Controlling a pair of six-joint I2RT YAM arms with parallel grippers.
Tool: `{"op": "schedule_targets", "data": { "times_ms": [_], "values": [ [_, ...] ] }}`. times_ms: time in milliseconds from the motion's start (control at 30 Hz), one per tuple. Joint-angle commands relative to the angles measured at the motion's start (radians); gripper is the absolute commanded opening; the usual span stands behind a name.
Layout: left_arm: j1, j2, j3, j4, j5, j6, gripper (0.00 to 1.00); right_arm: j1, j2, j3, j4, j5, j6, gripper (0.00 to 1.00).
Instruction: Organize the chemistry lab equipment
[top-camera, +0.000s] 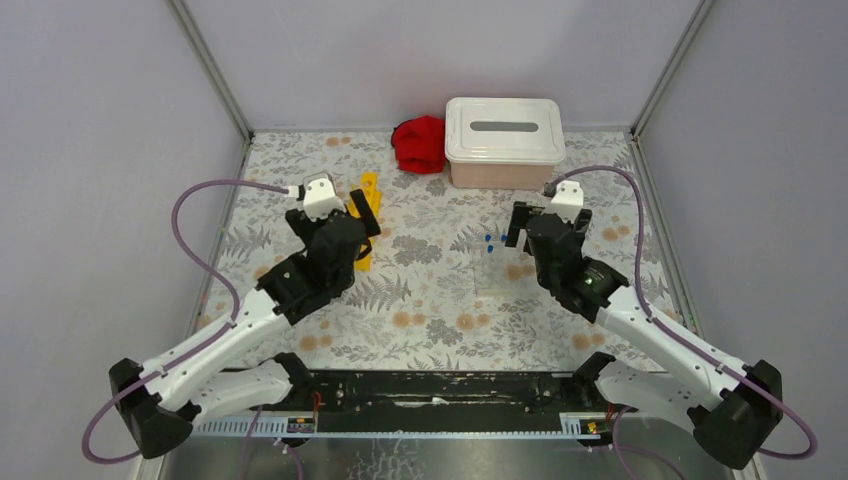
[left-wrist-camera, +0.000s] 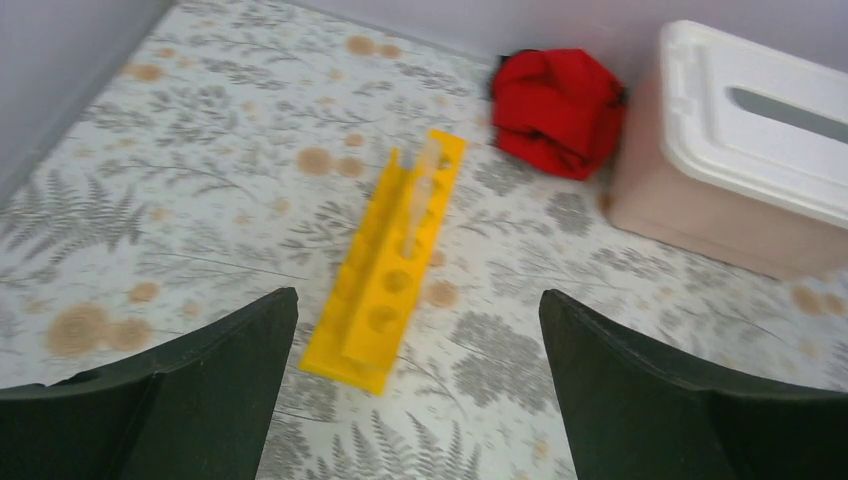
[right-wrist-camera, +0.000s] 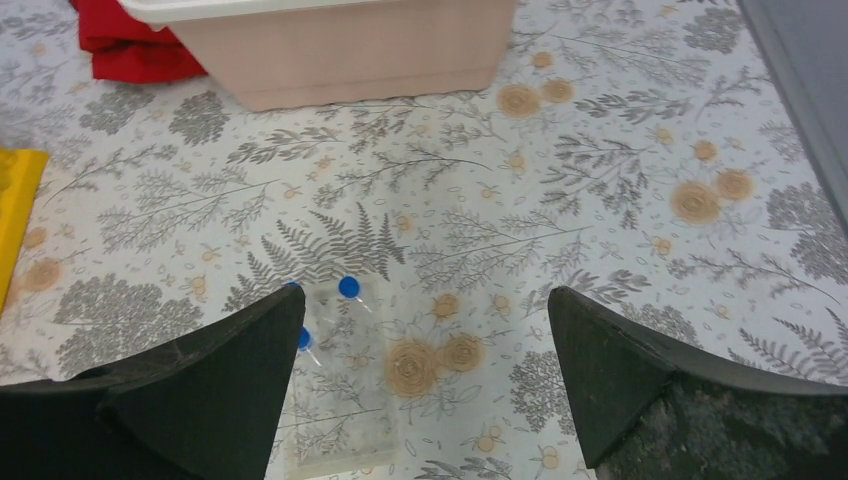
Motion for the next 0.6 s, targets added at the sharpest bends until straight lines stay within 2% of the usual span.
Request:
{"op": "schedule_targets", "data": {
  "times_ms": [0, 100, 300, 467, 567],
  "values": [
    [0.154, 0.049, -0.028, 0.078, 0.016, 0.094, 0.99, 0.007, -0.062, -0.029, -0.006, 0.13, 0.042, 1.0],
    [0.306, 0.084, -0.061, 0.154, 0.13, 0.147, 0.99, 0.008, -0.088, -0.04, 0.004, 0.15, 0.036, 1.0],
    [0.617, 0.057, -0.233, 0.414, 0.383, 0.192, 0.99, 0.008, -0.079, -0.046, 0.008, 0.216, 0.013, 1.0],
    [0.785, 0.023, -0.375, 0.554, 0.484, 0.221, 0.99, 0.008, -0.066, -0.055, 0.026, 0.262, 0.013, 0.99],
    [0.843, -0.015, -0.455, 0.641, 0.54, 0.243, 0.99, 0.008, -0.062, -0.06, 0.033, 0.294, 0.017, 1.0]
  ]
}}
